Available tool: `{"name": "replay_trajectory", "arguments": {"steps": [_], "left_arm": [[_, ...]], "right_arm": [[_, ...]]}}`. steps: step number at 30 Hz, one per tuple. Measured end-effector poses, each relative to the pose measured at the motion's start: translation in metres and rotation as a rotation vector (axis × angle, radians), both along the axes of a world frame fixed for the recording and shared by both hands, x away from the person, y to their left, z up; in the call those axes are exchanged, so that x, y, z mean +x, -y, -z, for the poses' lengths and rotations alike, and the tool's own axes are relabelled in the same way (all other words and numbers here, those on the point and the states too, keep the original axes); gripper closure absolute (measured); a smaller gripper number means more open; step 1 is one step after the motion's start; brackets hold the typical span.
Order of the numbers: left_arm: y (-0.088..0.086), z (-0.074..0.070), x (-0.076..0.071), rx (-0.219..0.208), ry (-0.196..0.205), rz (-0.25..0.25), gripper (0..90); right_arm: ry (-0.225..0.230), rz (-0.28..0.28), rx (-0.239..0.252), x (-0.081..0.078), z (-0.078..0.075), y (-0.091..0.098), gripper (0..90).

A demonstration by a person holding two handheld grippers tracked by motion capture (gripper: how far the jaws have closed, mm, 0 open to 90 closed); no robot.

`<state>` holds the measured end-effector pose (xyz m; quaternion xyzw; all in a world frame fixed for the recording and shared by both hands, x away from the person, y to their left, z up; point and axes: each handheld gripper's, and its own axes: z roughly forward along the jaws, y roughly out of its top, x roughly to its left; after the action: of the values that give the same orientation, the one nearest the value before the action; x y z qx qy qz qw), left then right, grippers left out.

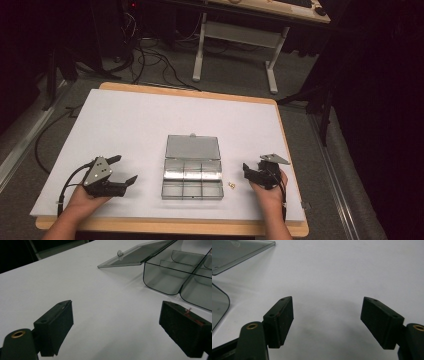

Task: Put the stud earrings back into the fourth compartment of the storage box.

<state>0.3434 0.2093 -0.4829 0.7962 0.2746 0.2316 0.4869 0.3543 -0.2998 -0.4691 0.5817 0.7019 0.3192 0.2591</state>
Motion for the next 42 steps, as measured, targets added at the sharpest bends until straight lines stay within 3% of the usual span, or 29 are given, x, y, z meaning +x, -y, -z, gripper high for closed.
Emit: {"name": "replay_trajectory", "arguments": {"steps": [2,12,22,24,28,31,32,34,35,37,42], "left_arm": [[0.0,0.0,0.0,0.0,0.0,-0.001,12.5],[0.0,0.0,0.0,-0.001,0.0,0.002,12.5],[0.0,0.0,0.0,0.004,0.002,0.001,12.6],[0.001,0.0,0.0,0.006,0.001,0.001,12.6],[0.001,0.0,0.0,0.006,0.0,0.005,12.6],[0.0,0.0,-0.001,-0.002,0.006,0.002,12.6],[0.0,0.0,-0.001,-0.004,0.005,0.002,12.6],[0.0,0.0,0.0,-0.004,0.002,0.002,12.6],[-0.001,0.0,0.0,-0.005,0.001,0.003,12.6],[0.0,0.0,-0.001,-0.005,0.006,0.001,12.6],[0.0,0.0,-0.001,-0.004,0.007,-0.003,12.6]], "right_arm": [[0.028,-0.002,-0.025,-0.004,-0.002,-0.002,27.0],[0.011,-0.01,-0.001,-0.005,-0.002,-0.003,27.7],[0.043,-0.041,-0.003,-0.005,-0.01,-0.014,27.6],[0.063,-0.062,-0.029,0.001,-0.02,-0.02,32.2],[0.05,-0.092,-0.062,0.016,-0.036,-0.021,37.2],[0.059,-0.088,-0.011,0.017,-0.046,-0.019,40.1],[0.093,-0.076,-0.006,0.012,-0.047,-0.019,42.2],[0.107,-0.068,-0.018,0.009,-0.046,-0.02,43.5],[0.077,-0.096,-0.045,0.007,-0.046,-0.021,44.5],[0.076,-0.094,-0.035,0.005,-0.046,-0.02,45.0],[0.031,-0.128,-0.065,-0.001,-0.048,-0.022,42.4]]}}
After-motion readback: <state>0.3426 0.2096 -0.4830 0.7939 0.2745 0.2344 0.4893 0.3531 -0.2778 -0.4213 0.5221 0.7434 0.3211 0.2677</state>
